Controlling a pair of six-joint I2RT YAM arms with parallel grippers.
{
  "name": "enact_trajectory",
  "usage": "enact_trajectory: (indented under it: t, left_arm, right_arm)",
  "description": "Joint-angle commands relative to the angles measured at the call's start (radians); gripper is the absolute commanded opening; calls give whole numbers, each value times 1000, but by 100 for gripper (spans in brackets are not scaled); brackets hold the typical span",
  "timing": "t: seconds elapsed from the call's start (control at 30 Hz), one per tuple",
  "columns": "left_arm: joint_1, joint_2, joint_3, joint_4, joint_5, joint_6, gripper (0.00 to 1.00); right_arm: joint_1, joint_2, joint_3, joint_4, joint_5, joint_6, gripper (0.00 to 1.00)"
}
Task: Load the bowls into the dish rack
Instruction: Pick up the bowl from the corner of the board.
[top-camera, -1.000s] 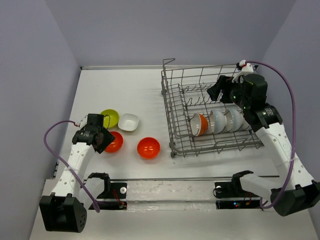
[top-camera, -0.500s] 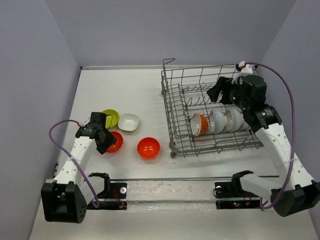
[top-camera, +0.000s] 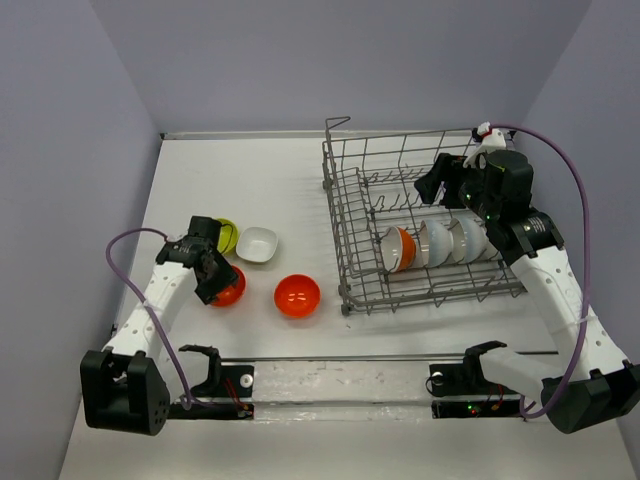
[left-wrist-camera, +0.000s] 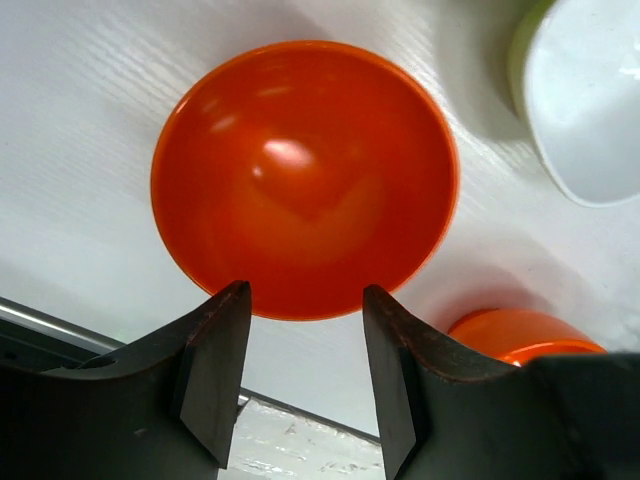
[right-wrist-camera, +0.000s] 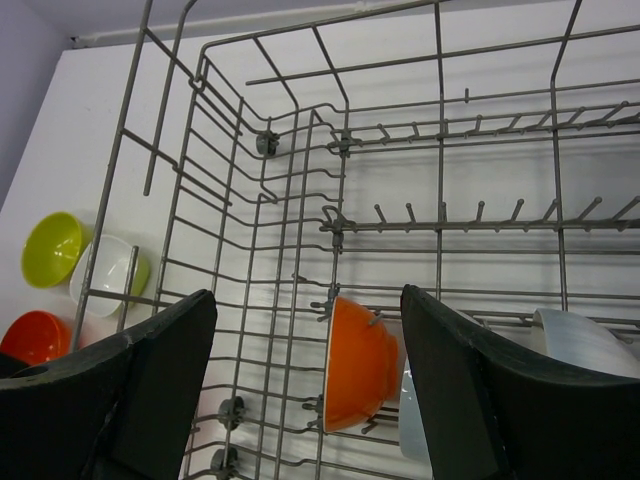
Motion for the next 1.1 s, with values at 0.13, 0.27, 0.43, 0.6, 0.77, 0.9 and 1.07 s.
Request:
enact_trajectory:
  t: [0.13, 0.27, 0.43, 0.6, 0.77, 0.9, 1.07]
  left_arm:
    - [-64, 21, 122, -40, -51, 68, 59]
    - [-65, 9, 119, -29, -75, 86, 59]
    - [-64, -19, 137, -81, -189, 21, 60]
    - [-35, -31, 154, -136, -284, -62, 60]
    - [1, -22, 169, -172, -287, -110, 60]
    - [5, -25, 119, -141, -188, -122, 60]
    - [7, -56, 21, -75, -117, -147, 59]
  right_arm:
    - [9, -6, 5, 30, 16, -17, 80]
    - [9, -3, 6, 28, 18, -15, 80]
    - [9, -1, 6, 27, 15, -15, 80]
    - [9, 2, 8, 28, 7, -15, 80]
    - [9, 4, 6, 33, -5, -15, 80]
    - [9, -1, 5, 33, -10, -15, 80]
    - [9, -7, 3, 33, -8, -18, 80]
